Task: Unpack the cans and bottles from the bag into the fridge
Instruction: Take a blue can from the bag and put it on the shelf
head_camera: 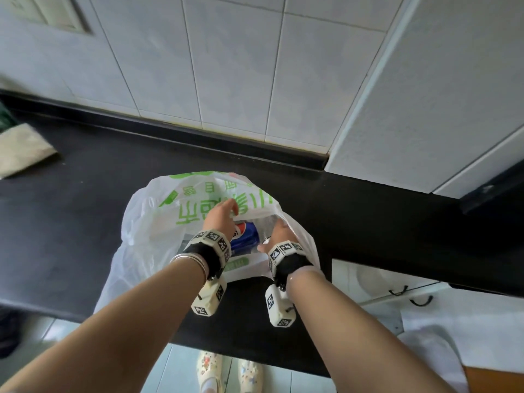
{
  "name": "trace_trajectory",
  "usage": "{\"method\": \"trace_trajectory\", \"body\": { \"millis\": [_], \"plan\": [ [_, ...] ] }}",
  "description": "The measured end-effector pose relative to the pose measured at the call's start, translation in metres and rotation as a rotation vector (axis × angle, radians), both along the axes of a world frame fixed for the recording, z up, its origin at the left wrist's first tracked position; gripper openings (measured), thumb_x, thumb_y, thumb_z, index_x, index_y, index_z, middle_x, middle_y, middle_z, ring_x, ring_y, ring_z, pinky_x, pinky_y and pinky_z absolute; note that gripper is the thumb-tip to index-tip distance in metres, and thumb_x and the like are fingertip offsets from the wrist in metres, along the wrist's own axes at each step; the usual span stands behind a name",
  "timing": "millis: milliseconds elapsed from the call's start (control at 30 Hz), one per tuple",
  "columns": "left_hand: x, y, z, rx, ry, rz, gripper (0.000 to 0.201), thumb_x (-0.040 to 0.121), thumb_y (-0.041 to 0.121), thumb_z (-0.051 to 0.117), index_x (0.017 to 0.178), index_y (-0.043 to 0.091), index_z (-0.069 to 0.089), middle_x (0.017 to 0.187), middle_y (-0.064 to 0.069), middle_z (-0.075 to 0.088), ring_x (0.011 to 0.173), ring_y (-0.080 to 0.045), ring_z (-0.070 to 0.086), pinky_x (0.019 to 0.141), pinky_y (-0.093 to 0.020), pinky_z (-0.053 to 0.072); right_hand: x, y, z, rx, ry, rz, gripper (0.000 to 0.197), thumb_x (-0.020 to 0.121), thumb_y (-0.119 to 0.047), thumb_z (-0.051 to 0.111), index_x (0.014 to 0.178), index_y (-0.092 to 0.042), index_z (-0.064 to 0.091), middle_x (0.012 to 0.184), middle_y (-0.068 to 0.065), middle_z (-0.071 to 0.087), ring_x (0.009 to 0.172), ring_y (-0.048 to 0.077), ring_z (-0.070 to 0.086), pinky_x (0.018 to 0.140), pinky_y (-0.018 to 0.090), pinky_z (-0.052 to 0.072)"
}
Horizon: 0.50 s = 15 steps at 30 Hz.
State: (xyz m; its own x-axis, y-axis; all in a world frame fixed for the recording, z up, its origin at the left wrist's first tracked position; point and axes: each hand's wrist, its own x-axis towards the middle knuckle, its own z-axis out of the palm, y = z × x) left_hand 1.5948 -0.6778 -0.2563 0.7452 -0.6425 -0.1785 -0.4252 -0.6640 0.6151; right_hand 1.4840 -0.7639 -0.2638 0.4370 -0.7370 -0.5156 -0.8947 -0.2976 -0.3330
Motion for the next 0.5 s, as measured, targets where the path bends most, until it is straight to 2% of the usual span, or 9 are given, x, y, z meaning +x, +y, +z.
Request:
{"method": "trace_trajectory", "body": {
  "millis": [67,167,233,300,400,500],
  "plan": [
    [-0.004,0.005,0.002,0.0,-0.025,-0.058,0.019,0.086,-0.006,0.052,0.085,0.011,0.062,0.115,-0.009,0.063,0.108,-0.024,0.058,0.092,-0.025,0.042,-0.001,0.002,0.0,-0.015,0.007,0.028,0.074,0.08,-0.021,0.072,0.142,-0.015,0.032,0.14,0.009,0.045,0.128,0.027,0.047,0.105,0.039,0.038],
    [-0.008,0.01,-0.007,0.131,0.029,-0.111,0.02,0.089,0.0,0.056,0.096,0.009,0.071,0.118,-0.01,0.064,0.111,-0.027,0.059,0.099,-0.032,0.046,-0.009,0.004,-0.003,-0.081,-0.039,0.038,0.068,0.082,-0.019,0.069,0.141,-0.017,0.034,0.138,0.008,0.047,0.127,0.025,0.048,0.105,0.036,0.038],
    [-0.007,0.011,-0.012,0.186,0.081,-0.082,0.021,0.092,0.012,0.054,0.105,0.01,0.069,0.115,-0.011,0.066,0.104,-0.026,0.062,0.095,-0.034,0.049,-0.013,0.005,-0.004,-0.074,-0.072,0.061,0.066,0.082,-0.024,0.069,0.139,-0.02,0.037,0.135,0.005,0.048,0.123,0.024,0.049,0.103,0.035,0.038],
    [-0.008,0.009,-0.014,0.237,0.096,-0.084,0.026,0.094,0.023,0.05,0.107,0.008,0.066,0.109,-0.013,0.066,0.095,-0.025,0.062,0.087,-0.032,0.049,-0.017,0.006,-0.001,-0.056,-0.046,0.11,0.068,0.08,-0.029,0.071,0.139,-0.02,0.037,0.134,0.005,0.048,0.122,0.024,0.049,0.102,0.034,0.038],
    [-0.01,0.004,-0.014,0.348,0.014,-0.205,0.028,0.09,0.028,0.057,0.11,0.009,0.062,0.111,-0.012,0.063,0.1,-0.026,0.06,0.089,-0.032,0.048,-0.02,0.003,0.008,-0.043,0.012,0.174,0.071,0.08,-0.031,0.071,0.14,-0.016,0.036,0.135,0.007,0.046,0.124,0.025,0.047,0.104,0.035,0.037],
    [-0.011,-0.002,-0.019,0.432,-0.06,-0.277,0.056,0.073,0.037,0.075,0.118,0.01,0.056,0.122,-0.01,0.054,0.113,-0.027,0.051,0.097,-0.033,0.044,-0.019,0.001,0.02,-0.047,0.033,0.184,0.066,0.082,-0.029,0.07,0.138,-0.011,0.038,0.124,0.008,0.051,0.121,0.024,0.05,0.101,0.034,0.039]
  ]
}}
